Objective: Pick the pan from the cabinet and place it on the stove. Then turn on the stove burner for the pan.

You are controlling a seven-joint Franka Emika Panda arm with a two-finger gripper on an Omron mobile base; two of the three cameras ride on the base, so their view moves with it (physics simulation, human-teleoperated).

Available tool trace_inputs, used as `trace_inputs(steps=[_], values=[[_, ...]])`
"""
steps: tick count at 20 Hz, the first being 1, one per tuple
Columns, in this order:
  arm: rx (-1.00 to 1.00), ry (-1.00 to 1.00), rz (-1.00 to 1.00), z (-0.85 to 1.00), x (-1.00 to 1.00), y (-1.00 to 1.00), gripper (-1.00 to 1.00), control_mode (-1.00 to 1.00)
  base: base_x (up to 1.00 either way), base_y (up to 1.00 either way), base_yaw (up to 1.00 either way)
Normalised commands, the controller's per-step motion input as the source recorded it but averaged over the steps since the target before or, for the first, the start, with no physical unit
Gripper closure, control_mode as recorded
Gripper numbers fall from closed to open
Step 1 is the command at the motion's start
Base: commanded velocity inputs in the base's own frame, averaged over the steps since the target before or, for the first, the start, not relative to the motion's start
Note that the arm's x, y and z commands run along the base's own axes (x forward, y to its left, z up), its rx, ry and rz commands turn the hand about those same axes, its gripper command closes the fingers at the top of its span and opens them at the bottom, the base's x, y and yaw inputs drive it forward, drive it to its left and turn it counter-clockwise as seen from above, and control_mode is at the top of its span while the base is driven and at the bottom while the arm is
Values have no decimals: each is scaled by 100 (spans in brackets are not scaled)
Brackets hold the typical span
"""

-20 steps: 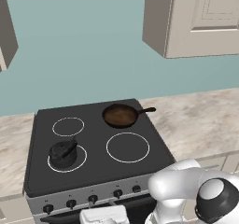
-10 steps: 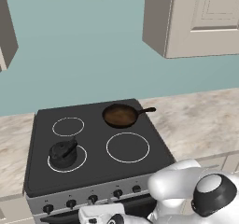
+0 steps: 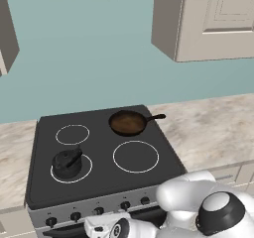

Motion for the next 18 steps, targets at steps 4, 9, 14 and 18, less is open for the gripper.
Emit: trace_inputs(steps=[4,9,14,18], values=[[0,4,0,-16,15,15,-100,-100,0,0,0],[-1,4,1,-20,10,16,-100,-100,0,0,0],[-3,4,1,-29,7,10,-100,-100,0,0,0],[-2,3,0,-26,10,7,-100,-100,0,0,0]])
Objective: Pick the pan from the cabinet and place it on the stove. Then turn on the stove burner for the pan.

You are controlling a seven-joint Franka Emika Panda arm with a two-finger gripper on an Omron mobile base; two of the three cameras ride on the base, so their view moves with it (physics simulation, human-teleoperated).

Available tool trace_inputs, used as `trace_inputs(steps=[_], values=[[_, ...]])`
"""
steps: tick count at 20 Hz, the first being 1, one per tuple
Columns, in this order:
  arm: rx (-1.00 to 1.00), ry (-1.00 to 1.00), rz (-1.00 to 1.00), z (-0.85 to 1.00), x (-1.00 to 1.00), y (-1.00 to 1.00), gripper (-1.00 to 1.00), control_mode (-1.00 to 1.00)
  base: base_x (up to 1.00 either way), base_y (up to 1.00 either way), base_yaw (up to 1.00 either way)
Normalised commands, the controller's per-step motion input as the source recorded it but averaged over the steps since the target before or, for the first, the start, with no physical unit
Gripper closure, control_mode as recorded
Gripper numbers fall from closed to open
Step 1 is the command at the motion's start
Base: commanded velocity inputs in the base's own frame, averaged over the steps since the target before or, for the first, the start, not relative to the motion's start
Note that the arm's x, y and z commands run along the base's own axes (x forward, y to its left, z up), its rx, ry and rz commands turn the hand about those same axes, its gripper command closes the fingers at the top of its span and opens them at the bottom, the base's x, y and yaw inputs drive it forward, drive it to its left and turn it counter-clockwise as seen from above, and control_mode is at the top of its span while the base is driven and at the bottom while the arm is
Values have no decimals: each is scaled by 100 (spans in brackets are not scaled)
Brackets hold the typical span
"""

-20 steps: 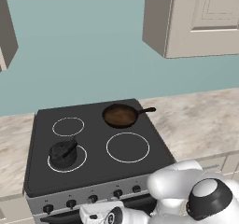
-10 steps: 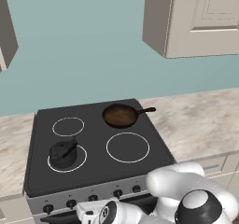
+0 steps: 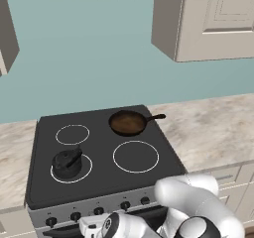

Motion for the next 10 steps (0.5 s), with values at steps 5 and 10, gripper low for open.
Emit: trace_inputs(steps=[5,10], values=[[0,0,0,-16,9,9,-100,-100,0,0,0],[0,0,0,-2,1,7,-100,-100,0,0,0]])
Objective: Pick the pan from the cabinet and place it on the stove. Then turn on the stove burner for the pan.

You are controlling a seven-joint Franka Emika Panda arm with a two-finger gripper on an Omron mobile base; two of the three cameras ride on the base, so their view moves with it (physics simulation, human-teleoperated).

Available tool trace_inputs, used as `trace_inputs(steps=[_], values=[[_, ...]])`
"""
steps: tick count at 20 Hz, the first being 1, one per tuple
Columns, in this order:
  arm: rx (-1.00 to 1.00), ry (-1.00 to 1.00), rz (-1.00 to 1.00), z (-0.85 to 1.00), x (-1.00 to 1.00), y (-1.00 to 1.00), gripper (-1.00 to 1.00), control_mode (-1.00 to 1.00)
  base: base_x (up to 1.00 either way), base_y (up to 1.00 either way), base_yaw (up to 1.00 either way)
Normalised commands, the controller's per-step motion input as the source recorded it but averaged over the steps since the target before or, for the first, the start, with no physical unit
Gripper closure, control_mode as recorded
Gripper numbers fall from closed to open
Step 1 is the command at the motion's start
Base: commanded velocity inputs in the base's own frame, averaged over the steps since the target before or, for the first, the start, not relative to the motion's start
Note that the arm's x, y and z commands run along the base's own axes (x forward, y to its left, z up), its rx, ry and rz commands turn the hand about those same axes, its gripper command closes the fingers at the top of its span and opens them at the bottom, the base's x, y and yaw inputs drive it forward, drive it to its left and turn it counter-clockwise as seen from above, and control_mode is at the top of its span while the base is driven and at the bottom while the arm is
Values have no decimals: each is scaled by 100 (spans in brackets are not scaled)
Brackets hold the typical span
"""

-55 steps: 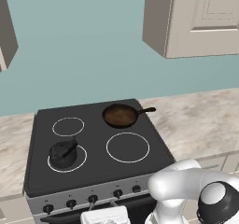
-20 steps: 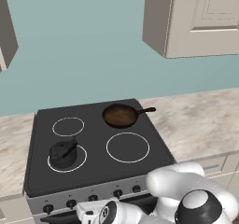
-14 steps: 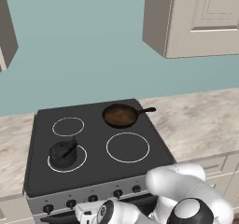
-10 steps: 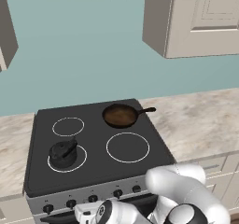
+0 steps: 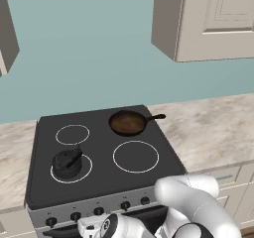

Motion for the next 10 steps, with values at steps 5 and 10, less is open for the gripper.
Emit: trace_inputs(steps=[5,10], values=[[0,0,0,0,0,0,-100,-100,0,0,0],[0,-3,0,2,0,0,-100,-100,0,0,0]])
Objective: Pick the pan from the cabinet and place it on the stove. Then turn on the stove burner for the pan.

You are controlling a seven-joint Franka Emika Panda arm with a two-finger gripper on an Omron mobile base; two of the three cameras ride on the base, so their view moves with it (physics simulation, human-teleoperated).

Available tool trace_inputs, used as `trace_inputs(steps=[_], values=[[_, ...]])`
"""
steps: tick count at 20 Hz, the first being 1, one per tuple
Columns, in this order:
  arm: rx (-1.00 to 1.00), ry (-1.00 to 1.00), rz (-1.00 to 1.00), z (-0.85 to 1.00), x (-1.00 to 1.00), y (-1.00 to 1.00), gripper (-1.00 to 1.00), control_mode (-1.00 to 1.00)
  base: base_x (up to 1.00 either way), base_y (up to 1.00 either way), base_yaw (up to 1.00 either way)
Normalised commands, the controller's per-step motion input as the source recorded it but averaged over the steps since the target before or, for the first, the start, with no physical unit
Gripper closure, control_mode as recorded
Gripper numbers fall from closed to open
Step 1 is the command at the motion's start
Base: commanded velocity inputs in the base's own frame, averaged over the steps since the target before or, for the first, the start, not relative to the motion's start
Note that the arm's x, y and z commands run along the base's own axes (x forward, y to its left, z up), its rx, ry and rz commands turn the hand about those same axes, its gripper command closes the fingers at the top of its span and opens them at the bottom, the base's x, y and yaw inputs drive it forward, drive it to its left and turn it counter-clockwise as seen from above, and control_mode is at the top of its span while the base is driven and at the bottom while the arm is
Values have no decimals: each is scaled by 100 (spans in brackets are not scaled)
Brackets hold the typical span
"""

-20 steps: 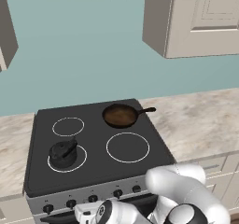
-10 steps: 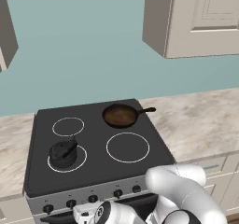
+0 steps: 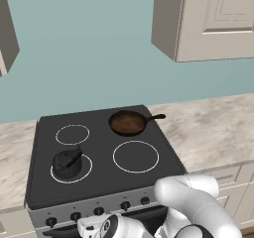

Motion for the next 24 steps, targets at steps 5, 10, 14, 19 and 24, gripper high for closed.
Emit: trace_inputs(steps=[5,10,14,19,24], values=[[0,-3,0,3,0,-5,-100,-100,0,0,0],[0,0,0,0,0,-1,-100,-100,0,0,0],[0,-1,0,0,0,0,-100,-100,0,0,0],[0,-2,0,3,0,0,-100,-100,0,0,0],[0,-1,0,7,0,0,-100,-100,0,0,0]])
